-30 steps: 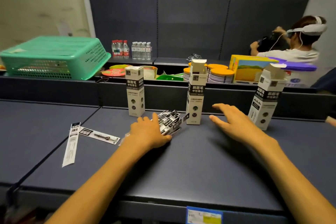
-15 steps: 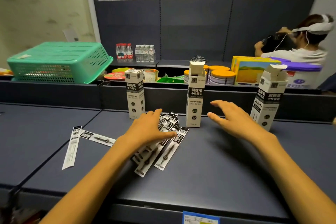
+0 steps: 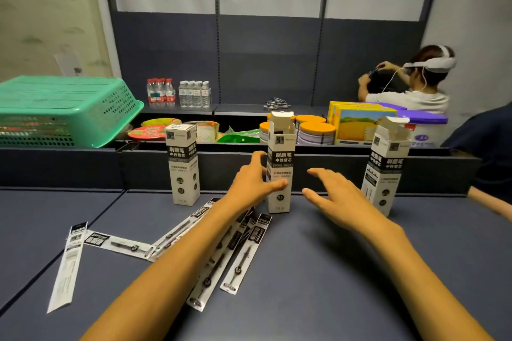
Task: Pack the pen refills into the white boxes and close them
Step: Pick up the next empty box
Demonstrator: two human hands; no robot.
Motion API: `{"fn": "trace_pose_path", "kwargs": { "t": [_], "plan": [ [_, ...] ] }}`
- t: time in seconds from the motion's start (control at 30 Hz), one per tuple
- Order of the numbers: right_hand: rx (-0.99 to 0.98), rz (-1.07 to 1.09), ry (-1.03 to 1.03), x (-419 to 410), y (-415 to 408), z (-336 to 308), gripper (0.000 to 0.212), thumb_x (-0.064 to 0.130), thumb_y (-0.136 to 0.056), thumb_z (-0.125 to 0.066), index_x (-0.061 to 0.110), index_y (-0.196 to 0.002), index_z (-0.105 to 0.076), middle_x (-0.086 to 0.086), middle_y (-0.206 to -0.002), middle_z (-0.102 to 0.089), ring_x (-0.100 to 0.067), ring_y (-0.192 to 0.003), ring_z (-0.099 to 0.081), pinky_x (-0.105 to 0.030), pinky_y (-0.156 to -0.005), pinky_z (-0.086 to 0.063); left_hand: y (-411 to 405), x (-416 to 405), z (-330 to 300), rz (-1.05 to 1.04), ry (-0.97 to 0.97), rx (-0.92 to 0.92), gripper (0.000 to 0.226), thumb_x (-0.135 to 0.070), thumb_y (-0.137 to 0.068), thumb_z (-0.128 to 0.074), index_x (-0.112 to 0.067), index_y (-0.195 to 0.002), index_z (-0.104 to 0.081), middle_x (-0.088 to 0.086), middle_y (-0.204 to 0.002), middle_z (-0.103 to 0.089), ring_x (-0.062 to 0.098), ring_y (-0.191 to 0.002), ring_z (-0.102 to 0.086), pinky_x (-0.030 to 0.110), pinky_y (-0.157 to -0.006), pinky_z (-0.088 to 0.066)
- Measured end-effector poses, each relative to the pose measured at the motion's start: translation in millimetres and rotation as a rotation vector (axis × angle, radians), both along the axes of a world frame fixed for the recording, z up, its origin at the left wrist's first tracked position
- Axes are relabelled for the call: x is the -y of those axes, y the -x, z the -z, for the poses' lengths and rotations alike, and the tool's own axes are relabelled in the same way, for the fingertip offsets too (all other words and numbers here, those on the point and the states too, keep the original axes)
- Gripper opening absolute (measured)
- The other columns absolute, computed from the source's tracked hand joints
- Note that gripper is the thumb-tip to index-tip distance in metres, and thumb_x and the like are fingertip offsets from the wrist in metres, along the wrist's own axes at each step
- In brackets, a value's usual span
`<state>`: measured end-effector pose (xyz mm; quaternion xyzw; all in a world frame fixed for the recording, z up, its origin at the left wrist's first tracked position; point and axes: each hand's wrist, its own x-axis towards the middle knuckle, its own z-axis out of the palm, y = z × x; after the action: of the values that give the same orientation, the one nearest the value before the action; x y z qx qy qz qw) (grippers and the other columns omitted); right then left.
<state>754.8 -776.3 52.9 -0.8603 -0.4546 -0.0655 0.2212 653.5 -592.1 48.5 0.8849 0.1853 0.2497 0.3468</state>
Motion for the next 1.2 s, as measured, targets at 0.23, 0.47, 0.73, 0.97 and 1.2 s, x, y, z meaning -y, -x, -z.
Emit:
{"fn": "trace_pose_path", "kwargs": {
  "t": [0.23, 0.47, 0.73, 0.97, 1.2],
  "plan": [
    [-0.023, 0.014, -0.079, 8, -3, 2, 0.057, 0.05, -0.095, -0.051, 0.029, -0.145, -0.036, 0.002, -0.145, -0.047, -0.017, -0.132, -0.044, -0.042, -0.107, -0.042, 17, 0, -14, 0.067, -0.03, 0.197, 0.058, -0.033, -0.08, -0.076, -0.026, -0.128, -0.045, -0.009, -0.111, -0.066, 0.009, -0.102, -0.064, 0.033, -0.087, -0.055],
    [-0.018, 0.001, -0.071, -8, 11, 3, 0.055, 0.048, -0.094, -0.054, 0.027, -0.143, -0.04, 0.0, -0.142, -0.051, -0.018, -0.13, -0.047, -0.04, -0.106, -0.042, 92, -11, -49, 0.018, -0.297, 0.387, 0.071, -0.037, -0.081, -0.073, -0.026, -0.142, -0.039, -0.008, -0.121, -0.055, 0.006, -0.107, -0.052, 0.02, -0.085, -0.049],
    [0.018, -0.053, -0.097, -47, 54, 1, 0.055, 0.05, -0.094, -0.052, 0.028, -0.143, -0.039, 0.001, -0.142, -0.051, -0.018, -0.129, -0.047, -0.043, -0.106, -0.042, 167, -57, -23, -0.121, -0.346, 0.375, 0.075, -0.038, -0.078, -0.076, -0.029, -0.143, -0.038, -0.006, -0.127, -0.059, 0.009, -0.109, -0.056, 0.039, -0.089, -0.054],
    [-0.017, -0.101, -0.07, -73, 88, 8, 0.053, 0.05, -0.095, -0.051, 0.031, -0.143, -0.038, 0.006, -0.141, -0.05, -0.014, -0.126, -0.049, -0.04, -0.105, -0.043, 203, -88, -3, -0.186, -0.306, 0.452, 0.066, -0.041, -0.076, -0.077, -0.025, -0.131, -0.043, -0.012, -0.107, -0.062, 0.009, -0.095, -0.062, 0.021, -0.078, -0.053],
    [-0.011, -0.27, 0.071, -103, 98, 7, 0.04, 0.031, -0.096, -0.056, 0.032, -0.136, -0.052, 0.009, -0.14, -0.053, -0.008, -0.129, -0.046, -0.031, -0.107, -0.04, 194, -93, 0, -0.156, -0.27, 0.472, 0.066, -0.038, -0.076, -0.079, -0.027, -0.131, -0.044, -0.013, -0.109, -0.063, 0.007, -0.097, -0.062, 0.017, -0.078, -0.052]
  ]
}}
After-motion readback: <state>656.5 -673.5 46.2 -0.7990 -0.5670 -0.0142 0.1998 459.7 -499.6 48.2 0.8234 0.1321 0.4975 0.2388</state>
